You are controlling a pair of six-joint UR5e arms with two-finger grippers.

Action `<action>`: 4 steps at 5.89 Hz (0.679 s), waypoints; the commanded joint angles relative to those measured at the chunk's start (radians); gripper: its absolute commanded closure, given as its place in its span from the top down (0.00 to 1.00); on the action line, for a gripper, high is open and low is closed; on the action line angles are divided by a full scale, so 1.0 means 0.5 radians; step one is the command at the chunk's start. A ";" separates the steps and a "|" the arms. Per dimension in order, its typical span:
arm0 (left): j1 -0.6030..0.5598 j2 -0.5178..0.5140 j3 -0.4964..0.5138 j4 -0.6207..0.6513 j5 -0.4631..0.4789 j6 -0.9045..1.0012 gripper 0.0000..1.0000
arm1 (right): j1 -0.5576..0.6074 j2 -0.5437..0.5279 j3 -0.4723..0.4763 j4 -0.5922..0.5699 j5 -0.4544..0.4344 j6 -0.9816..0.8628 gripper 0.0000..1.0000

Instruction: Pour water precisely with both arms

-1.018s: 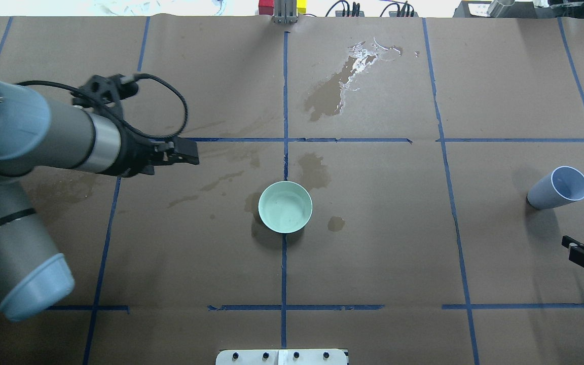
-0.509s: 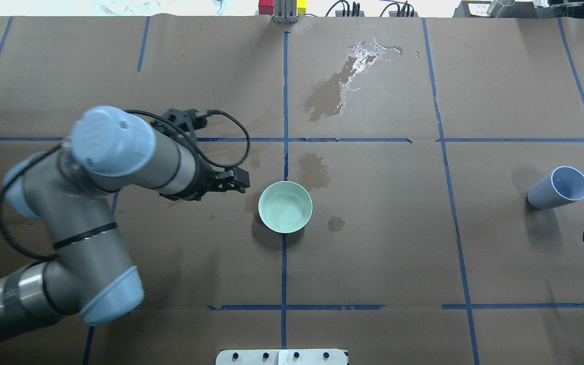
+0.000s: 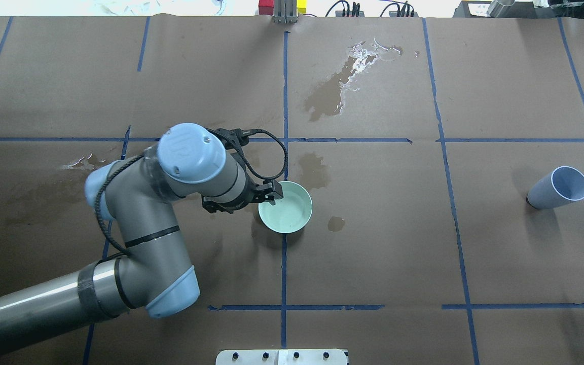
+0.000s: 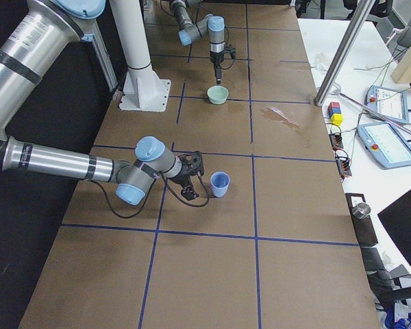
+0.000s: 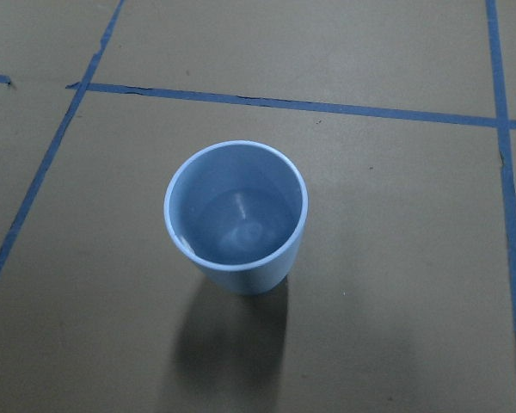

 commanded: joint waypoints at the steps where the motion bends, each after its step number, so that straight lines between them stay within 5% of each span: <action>1: 0.046 -0.041 0.094 -0.004 0.000 -0.024 0.90 | 0.408 0.124 0.004 -0.360 0.370 -0.415 1.00; 3: 0.077 -0.056 0.137 -0.007 -0.003 -0.018 0.50 | 0.627 0.186 0.010 -0.630 0.539 -0.716 1.00; 4: 0.077 -0.075 0.144 -0.007 0.000 -0.015 0.16 | 0.654 0.207 0.007 -0.689 0.546 -0.784 1.00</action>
